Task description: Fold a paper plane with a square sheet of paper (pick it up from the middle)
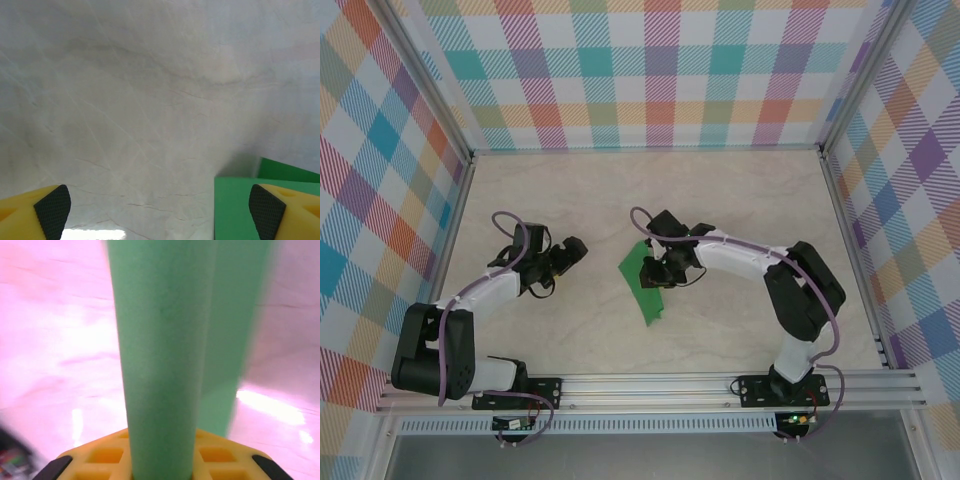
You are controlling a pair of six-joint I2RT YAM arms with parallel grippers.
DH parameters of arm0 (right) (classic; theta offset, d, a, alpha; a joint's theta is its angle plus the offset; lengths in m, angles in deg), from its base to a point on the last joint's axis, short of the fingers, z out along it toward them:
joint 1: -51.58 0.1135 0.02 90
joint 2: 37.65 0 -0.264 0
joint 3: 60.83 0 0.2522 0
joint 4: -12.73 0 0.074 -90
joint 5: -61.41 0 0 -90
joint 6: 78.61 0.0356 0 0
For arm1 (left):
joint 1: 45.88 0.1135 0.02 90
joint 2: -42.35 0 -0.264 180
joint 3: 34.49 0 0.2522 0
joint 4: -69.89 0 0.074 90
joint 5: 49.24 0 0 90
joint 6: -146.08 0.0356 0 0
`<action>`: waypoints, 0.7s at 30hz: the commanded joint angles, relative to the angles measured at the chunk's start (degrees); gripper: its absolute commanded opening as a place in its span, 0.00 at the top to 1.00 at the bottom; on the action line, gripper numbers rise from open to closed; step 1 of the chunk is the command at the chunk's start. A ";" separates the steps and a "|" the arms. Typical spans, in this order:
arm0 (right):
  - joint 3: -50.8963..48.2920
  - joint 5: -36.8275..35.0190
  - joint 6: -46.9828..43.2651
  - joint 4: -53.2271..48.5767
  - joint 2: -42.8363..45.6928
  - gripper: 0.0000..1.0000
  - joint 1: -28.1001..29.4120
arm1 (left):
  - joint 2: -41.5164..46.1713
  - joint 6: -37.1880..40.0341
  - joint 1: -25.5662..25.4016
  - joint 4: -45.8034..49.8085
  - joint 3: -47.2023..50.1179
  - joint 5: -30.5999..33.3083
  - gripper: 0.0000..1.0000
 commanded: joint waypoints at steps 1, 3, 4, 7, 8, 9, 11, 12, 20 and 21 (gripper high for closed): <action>-2.60 14.90 6.16 12.91 1.71 0.75 -2.11 | -0.72 -2.39 -1.00 -5.47 1.04 -5.88 0.13; -4.43 17.54 8.04 16.19 1.29 0.73 -3.58 | -0.94 -2.81 -1.46 -6.99 1.14 -7.61 0.20; -5.31 17.59 8.52 16.79 1.08 0.72 -4.26 | -1.04 -2.98 -1.76 -7.49 1.16 -7.87 0.21; -4.84 12.15 6.01 11.44 -0.32 0.65 -4.86 | -1.47 -3.56 -2.81 -8.48 1.27 -7.77 0.21; -4.40 9.49 4.77 9.29 -0.90 0.60 -4.86 | -1.74 -3.82 -3.21 -9.01 1.47 -7.66 0.21; -4.13 7.13 3.79 7.68 -1.30 0.55 -4.86 | -2.05 -4.19 -3.46 -9.42 1.57 -7.61 0.21; -3.19 1.98 2.04 4.15 -1.88 0.48 -4.85 | -2.72 -4.85 -4.18 -10.30 1.84 -7.53 0.21; -2.90 -0.03 1.42 3.05 -2.00 0.45 -4.78 | -3.04 -4.96 -4.46 -10.62 1.84 -7.43 0.21; -2.21 -12.26 -1.58 -1.66 -0.13 0.27 -4.86 | -4.39 -4.95 -8.32 -11.96 1.15 -5.90 0.21; -2.25 -12.61 -1.61 -1.53 -0.10 0.25 -4.95 | -4.77 -4.98 -8.83 -12.14 0.98 -5.83 0.21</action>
